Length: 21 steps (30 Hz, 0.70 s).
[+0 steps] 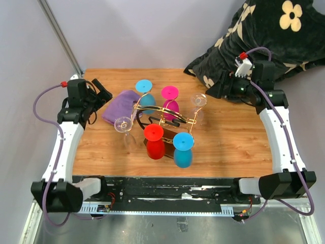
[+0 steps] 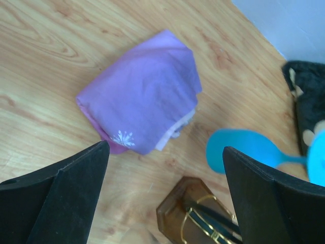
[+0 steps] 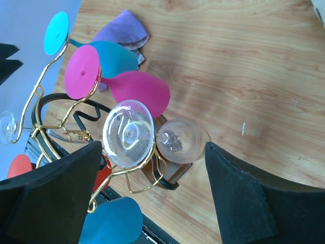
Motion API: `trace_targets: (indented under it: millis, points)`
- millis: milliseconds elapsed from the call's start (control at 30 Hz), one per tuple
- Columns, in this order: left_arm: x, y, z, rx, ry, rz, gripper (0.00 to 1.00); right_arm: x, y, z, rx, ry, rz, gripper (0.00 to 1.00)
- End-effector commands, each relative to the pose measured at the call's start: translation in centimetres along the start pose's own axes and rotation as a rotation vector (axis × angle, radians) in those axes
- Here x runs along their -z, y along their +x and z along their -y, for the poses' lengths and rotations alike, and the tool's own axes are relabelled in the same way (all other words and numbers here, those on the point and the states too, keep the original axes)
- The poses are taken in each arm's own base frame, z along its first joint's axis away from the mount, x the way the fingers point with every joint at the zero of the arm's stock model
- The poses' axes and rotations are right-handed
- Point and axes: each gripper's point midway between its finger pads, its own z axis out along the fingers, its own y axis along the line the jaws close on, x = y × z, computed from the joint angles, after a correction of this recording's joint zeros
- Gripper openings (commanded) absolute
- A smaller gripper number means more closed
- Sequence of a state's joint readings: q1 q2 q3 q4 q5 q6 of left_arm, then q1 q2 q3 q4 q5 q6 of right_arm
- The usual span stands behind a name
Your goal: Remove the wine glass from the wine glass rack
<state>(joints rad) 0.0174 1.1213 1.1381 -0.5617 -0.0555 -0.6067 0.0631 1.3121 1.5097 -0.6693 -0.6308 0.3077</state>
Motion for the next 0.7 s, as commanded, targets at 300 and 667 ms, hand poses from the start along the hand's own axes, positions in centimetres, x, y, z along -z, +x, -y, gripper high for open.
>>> trace_targets:
  millis: [300, 667]
  points:
    - [-14.1, 4.3, 2.7, 0.025, 0.033, -0.28, 0.94, 1.9, 1.0, -0.5, 0.019, -0.005, 0.057, 0.92]
    - [-18.4, 14.6, -0.1, 0.042, -0.041, -0.606, 0.94, 2.1, 2.5, 1.2, 0.023, 0.079, 0.058, 0.99]
